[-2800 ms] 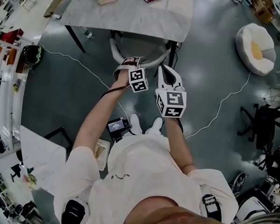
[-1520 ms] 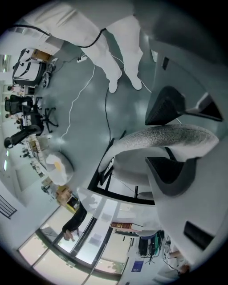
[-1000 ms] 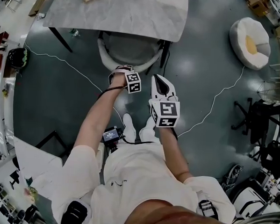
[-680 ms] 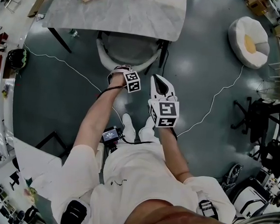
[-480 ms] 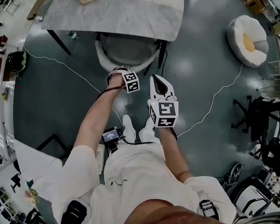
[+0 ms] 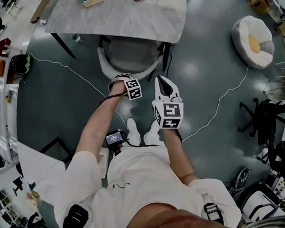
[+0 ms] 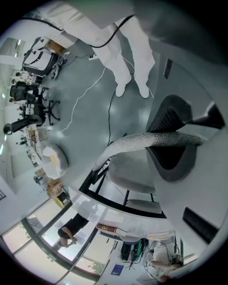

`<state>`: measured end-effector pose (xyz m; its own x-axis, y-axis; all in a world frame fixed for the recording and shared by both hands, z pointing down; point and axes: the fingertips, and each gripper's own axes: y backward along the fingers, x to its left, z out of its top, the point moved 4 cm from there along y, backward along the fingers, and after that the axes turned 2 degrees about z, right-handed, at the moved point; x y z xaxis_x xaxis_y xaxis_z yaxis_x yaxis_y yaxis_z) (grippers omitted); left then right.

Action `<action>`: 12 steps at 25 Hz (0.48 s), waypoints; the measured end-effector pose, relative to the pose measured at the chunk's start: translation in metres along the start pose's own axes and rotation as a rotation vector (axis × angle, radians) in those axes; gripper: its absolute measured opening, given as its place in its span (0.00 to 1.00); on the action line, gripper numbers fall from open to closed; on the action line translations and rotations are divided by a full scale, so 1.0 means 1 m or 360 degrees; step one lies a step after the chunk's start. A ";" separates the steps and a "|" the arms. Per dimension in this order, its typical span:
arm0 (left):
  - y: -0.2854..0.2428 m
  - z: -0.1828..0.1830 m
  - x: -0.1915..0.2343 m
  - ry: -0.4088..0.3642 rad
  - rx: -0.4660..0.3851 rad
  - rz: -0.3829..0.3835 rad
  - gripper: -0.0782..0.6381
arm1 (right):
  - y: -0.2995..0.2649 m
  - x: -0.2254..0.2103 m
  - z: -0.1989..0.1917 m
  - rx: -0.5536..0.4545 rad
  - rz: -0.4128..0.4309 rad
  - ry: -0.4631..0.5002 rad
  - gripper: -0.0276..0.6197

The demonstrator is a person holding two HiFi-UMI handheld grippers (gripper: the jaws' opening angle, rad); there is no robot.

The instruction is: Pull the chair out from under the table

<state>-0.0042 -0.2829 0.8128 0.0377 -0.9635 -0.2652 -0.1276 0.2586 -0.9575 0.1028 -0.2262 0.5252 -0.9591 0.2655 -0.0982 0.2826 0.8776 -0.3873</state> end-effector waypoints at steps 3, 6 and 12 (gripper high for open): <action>0.004 -0.003 -0.015 0.0005 -0.0012 0.0002 0.18 | 0.001 0.003 0.000 0.0001 0.0010 0.0003 0.06; 0.009 -0.003 -0.027 0.0008 -0.0018 -0.0003 0.18 | 0.004 0.008 0.002 -0.0003 0.0026 0.0008 0.06; 0.014 0.001 -0.055 0.0025 -0.0031 -0.0025 0.18 | 0.009 0.020 -0.002 -0.0009 0.0059 0.0015 0.06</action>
<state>-0.0075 -0.2257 0.8135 0.0246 -0.9684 -0.2481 -0.1463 0.2421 -0.9592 0.0862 -0.2121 0.5214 -0.9477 0.3018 -0.1041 0.3183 0.8691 -0.3785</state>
